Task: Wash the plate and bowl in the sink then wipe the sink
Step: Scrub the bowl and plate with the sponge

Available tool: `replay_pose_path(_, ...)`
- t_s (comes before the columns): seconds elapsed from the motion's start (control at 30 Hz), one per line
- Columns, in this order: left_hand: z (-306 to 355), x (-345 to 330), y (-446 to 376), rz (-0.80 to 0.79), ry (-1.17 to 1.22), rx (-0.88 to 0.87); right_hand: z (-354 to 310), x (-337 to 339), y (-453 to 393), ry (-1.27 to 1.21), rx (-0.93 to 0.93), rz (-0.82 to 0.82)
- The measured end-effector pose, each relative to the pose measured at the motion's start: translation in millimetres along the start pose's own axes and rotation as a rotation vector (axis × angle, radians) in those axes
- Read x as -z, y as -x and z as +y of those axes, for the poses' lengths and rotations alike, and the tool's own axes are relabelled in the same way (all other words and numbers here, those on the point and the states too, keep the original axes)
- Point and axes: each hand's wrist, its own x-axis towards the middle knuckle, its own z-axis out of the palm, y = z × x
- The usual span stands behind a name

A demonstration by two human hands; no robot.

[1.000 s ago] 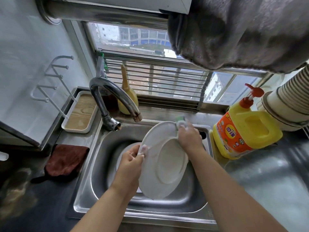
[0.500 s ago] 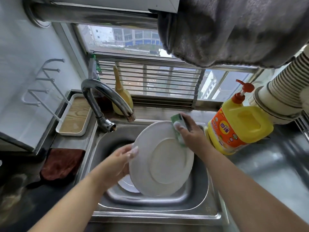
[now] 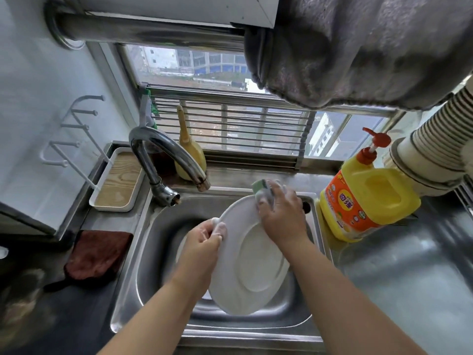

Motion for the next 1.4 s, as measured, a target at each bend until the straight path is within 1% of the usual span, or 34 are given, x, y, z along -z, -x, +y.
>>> replay_pose_path(0.03, 0.6, -0.3, 0.6, 0.006, -0.017, -0.019, -6.1, -2.7, 8.6, 0.031, 0.057, 0.008)
replay_pose_path(0.13, 0.6, 0.3, 1.4, 0.002, 0.026, -0.057, -32.1, -15.6, 46.7, 0.093, 0.386, 0.037)
replay_pose_path(0.17, 0.1, 0.3, 1.9, 0.01, 0.047, -0.055, -33.5, -18.4, 49.8, 0.113, 0.449, 0.052)
replay_pose_path(0.2, -0.4, 0.3, 2.4, 0.028, 0.057, -0.049, -32.6, -17.5, 43.7, 0.113, 0.456, 0.061)
replay_pose_path(0.23, -1.1, 1.2, 2.5, 0.053, 0.048, -0.044, -28.4, -14.7, 32.2, 0.09, 0.396, 0.058)
replay_pose_path(0.33, -1.3, 2.9, 0.8, 0.092, 0.0, -0.063, -12.7, -3.6, 3.0, -0.101, 0.045, 0.005)
replay_pose_path(0.37, -0.1, 2.9, 0.6, 0.09, -0.028, -0.072, -13.9, -4.2, 5.8, -0.106, 0.018, -0.002)
replay_pose_path(0.4, 1.2, 2.5, 0.7, 0.086, -0.047, -0.081, -21.9, -5.7, 14.7, -0.074, 0.076, 0.008)
replay_pose_path(0.47, 2.3, 1.2, 0.3, 0.082, 0.001, -0.09, -42.7, -13.2, 39.2, 0.016, 0.294, 0.04)
replay_pose_path(0.5, 2.4, 0.6, 0.6, 0.085, 0.041, -0.08, -48.3, -16.7, 47.1, 0.047, 0.356, 0.031)
replay_pose_path(0.53, 2.6, 0.5, 1.8, 0.09, 0.065, -0.08, -50.2, -18.0, 47.2, 0.051, 0.372, 0.018)
replay_pose_path(0.57, 3.2, 1.0, 3.2, 0.098, 0.063, -0.085, -47.5, -16.3, 39.4, 0.015, 0.326, -0.003)
replay_pose_path(0.6, 4.4, 1.8, 5.3, 0.108, 0.037, -0.095, -40.0, -14.2, 27.1, -0.053, 0.23, -0.008)
replay_pose_path(0.63, 6.0, 3.0, 7.5, 0.12, 0.008, -0.106, -30.4, -9.8, 13.7, -0.145, 0.091, -0.02)
replay_pose_path(0.7, 10.8, 5.1, 10.3, 0.143, 0.008, -0.127, -7.3, 0.4, -4.6, -0.393, -0.251, -0.082)
replay_pose_path(0.77, 14.0, 7.9, 11.2, 0.158, 0.056, -0.139, 17.9, -4.1, -0.8, -0.675, -0.497, -0.106)
replay_pose_path(0.83, 13.6, 8.9, 12.1, 0.176, 0.109, -0.141, 33.9, -18.3, 13.8, -0.924, -0.655, -0.101)
replay_pose_path(0.87, 11.4, 8.8, 14.4, 0.178, 0.129, -0.125, 43.8, -26.7, 20.5, -1.001, -0.731, -0.114)
replay_pose_path(0.9, 8.4, 8.2, 17.8, 0.172, 0.146, -0.101, 55.7, -35.4, 25.2, -1.055, -0.774, -0.134)
replay_pose_path(0.93, 4.5, 8.8, 22.7, 0.149, 0.157, -0.068, 70.8, -44.9, 26.2, -1.084, -0.767, -0.13)
replay_pose_path(0.97, -0.3, 10.2, 27.9, 0.109, 0.164, -0.019, 77.9, -46.8, 26.2, -1.092, -0.74, -0.119)
replay_pose_path(1.03, -8.3, 16.9, 36.4, -0.021, 0.183, 0.113, 70.6, -26.5, 28.0, -1.003, -0.66, -0.072)
replay_pose_path(1.1, -7.9, 23.2, 32.8, -0.153, 0.113, 0.216, 69.8, -8.9, 17.6, -0.872, -0.495, -0.059)
replay_pose_path(1.13, -3.7, 23.4, 26.5, -0.196, 0.052, 0.238, 67.6, 0.7, 11.6, -0.823, -0.398, -0.1)
replay_pose_path(1.2, 7.9, 17.1, 10.3, -0.233, -0.038, 0.215, 49.5, 18.1, 1.8, -0.69, -0.2, -0.212)
replay_pose_path(1.27, 19.9, 4.6, -3.8, -0.255, -0.105, 0.149, 22.8, 26.6, -1.6, -0.443, 0.039, -0.243)
replay_pose_path(1.33, 20.8, -2.6, -11.6, -0.247, -0.117, 0.09, -1.3, 21.6, 4.9, -0.145, 0.214, -0.181)
replay_pose_path(1.4, 15.0, -3.3, -11.1, -0.211, -0.044, 0.065, -20.8, 13.2, 21.3, 0.026, 0.351, -0.064)
